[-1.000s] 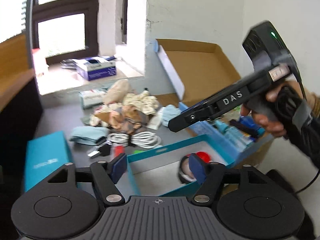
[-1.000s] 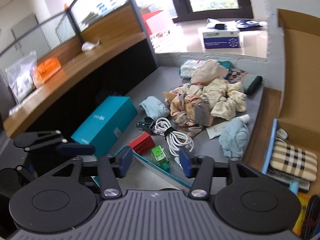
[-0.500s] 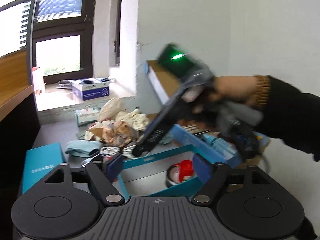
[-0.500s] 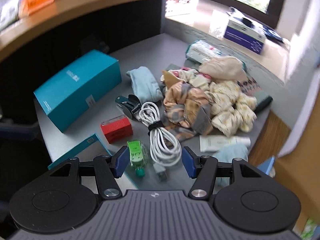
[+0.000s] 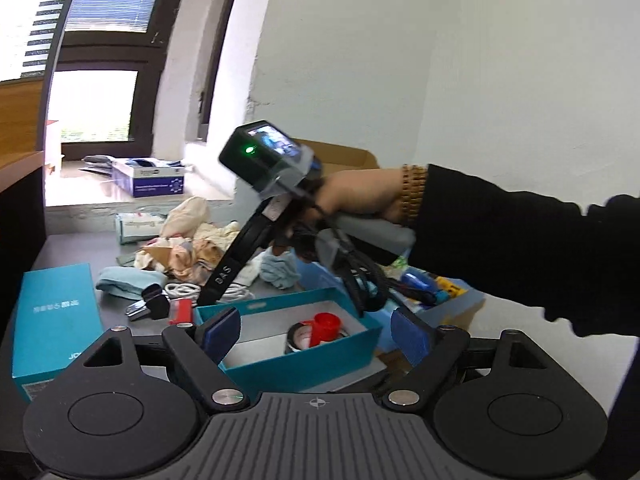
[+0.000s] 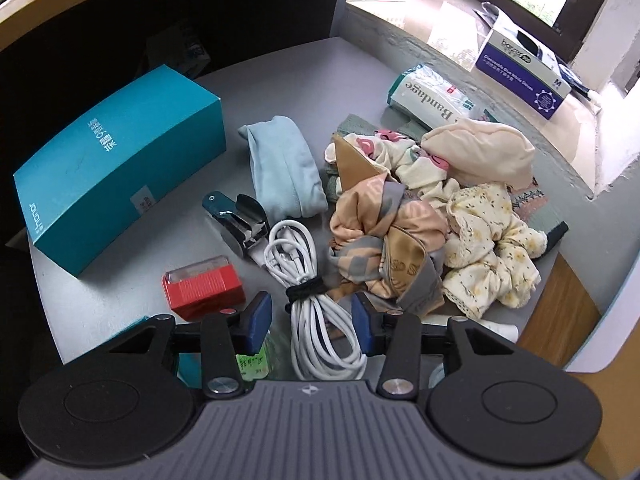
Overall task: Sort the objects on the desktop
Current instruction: 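Grasp the coiled white cable with the right gripper and lift it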
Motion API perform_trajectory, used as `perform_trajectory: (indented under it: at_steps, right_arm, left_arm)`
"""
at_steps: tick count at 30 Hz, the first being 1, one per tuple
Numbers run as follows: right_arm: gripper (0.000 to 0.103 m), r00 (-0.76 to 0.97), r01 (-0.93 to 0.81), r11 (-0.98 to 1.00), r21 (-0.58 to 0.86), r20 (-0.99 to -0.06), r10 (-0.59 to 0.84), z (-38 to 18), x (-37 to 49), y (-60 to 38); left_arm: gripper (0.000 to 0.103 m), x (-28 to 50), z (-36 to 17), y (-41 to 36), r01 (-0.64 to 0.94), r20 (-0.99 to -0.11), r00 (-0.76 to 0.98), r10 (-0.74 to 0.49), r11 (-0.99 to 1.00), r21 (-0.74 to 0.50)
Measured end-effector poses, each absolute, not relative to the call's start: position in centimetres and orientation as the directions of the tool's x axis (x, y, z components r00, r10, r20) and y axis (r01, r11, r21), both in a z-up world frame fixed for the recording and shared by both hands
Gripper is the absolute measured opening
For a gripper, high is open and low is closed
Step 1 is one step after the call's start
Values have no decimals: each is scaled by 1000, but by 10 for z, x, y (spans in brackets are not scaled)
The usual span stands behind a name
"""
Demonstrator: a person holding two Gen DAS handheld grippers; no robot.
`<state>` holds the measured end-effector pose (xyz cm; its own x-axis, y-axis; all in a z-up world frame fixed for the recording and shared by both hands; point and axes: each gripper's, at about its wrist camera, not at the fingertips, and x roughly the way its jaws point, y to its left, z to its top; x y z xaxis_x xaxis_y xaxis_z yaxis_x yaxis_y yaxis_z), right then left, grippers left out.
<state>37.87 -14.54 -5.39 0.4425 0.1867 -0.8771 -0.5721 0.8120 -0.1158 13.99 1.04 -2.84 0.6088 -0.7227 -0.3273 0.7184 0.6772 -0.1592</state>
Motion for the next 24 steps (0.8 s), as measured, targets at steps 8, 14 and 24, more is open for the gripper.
perform_trajectory:
  at_steps: [8, 14, 24]
  right_arm:
    - [41, 421, -624, 757, -193, -900, 117, -62, 385, -132]
    - [37, 399, -667, 720, -192, -908, 128, -63, 388, -129]
    - [29, 375, -662, 742, -108, -904, 204, -56, 393, -139]
  left_arm:
    - [92, 141, -31, 17, 703, -337, 611, -717, 687, -187]
    - [92, 133, -29, 19, 699, -336, 617, -711, 692, -181]
    - [95, 134, -29, 17, 690, -351, 615, -706, 697, -193]
